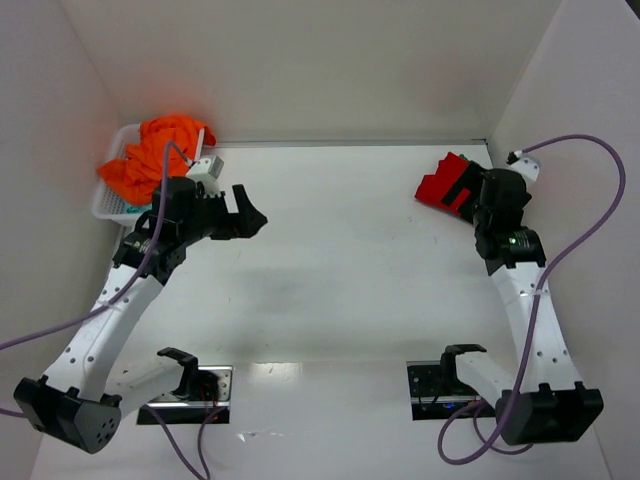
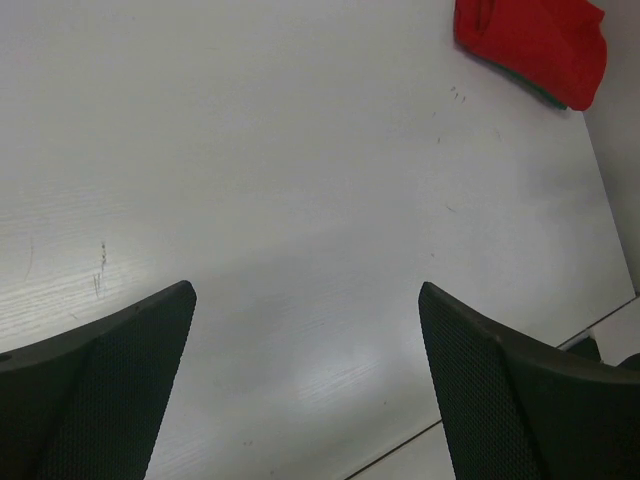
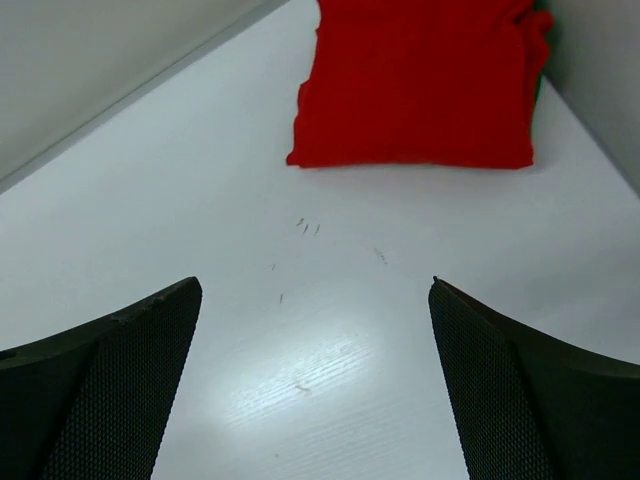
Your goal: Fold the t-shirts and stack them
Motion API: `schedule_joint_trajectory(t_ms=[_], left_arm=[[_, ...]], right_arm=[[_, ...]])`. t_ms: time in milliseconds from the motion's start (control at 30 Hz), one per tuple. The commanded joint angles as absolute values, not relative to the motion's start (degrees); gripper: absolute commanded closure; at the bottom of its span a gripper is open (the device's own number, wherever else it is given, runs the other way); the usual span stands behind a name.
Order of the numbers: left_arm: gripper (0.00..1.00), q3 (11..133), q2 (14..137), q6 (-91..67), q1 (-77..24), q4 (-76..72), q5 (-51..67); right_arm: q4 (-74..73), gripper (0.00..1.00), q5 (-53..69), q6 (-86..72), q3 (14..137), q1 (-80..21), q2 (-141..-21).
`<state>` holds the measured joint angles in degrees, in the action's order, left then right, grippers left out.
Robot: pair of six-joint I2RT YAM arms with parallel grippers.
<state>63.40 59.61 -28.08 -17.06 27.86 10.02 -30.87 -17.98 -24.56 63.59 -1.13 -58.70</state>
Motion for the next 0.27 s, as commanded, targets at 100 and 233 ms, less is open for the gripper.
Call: schedule_joint_trajectory(t_ms=[100, 233], left_arm=[[0.0, 61.27, 54.06, -24.08, -16.79, 28.92, 7.39], [0.0, 60.38, 53.26, -24.08, -16.79, 28.92, 6.86]], right_arm=[[-28.83, 0.0, -8.71, -26.81, 59.07, -1.05, -50.19], [-29.53, 0.0, -8.09, -26.28, 57.83, -1.05, -48.26]])
